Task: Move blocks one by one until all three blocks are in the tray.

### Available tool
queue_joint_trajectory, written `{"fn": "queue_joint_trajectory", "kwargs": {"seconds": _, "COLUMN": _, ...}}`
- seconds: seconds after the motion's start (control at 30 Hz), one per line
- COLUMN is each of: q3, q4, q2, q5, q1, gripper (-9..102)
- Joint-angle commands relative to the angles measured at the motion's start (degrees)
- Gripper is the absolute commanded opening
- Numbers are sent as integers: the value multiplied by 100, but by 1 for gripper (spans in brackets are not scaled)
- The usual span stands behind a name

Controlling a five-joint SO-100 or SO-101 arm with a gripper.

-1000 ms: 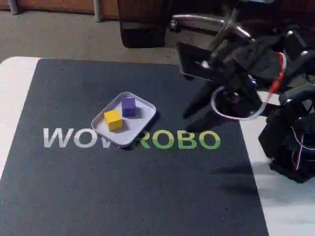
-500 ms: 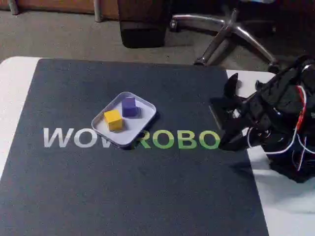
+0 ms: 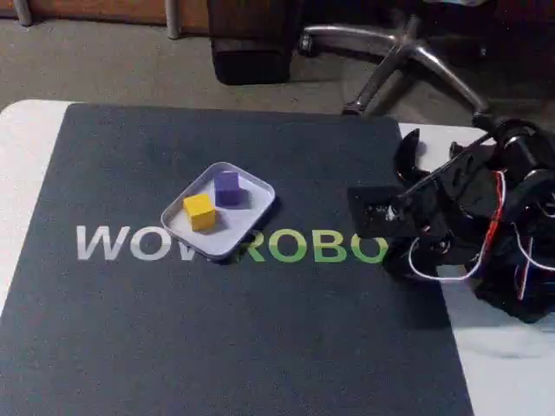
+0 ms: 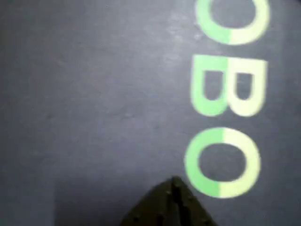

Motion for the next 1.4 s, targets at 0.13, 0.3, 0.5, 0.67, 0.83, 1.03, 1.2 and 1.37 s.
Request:
{"fn": "queue_joint_trajectory", "kwargs": {"seconds": 0.13, "q3": -18, "q4": -26, "q2": 18, "q5": -44, "q1": 35, "gripper": -7}}
{"fn": "queue_joint_trajectory", "kwargs": {"seconds": 0.3, "q3": -18, "q4": -26, "q2": 18, "q5": -44, "q1": 44, "gripper": -7}}
{"fn": "queue_joint_trajectory", "kwargs": {"seconds": 0.5, "q3": -18, "q4": -26, "q2": 18, "q5": -44, "q1": 44, "gripper": -7}}
{"fn": "queue_joint_trajectory", "kwargs": {"seconds": 0.67, "q3": -18, "q4": -26, "q2": 18, "q5": 9, "q1": -334, "gripper": -7}}
{"fn": "queue_joint_trajectory", "kwargs": {"seconds": 0.83, "q3": -18, "q4": -26, "q2": 26, "q5": -26, "q1": -466, "gripper": -7}}
{"fn": "queue_joint_trajectory", "kwargs": {"seconds": 1.03, "q3": -18, "q4": -26, "q2": 26, "q5": -26, "q1": -396, "gripper": -7}}
{"fn": "queue_joint_trajectory", "kwargs": {"seconds": 1.2, "q3": -18, "q4": -26, "q2": 26, "q5": -26, "q1": -378, "gripper": -7}}
{"fn": "queue_joint_trajectory", "kwargs": {"seconds": 1.37, "q3": -18, "q4": -26, "q2": 26, "q5": -26, "q1": -360, "gripper": -7}}
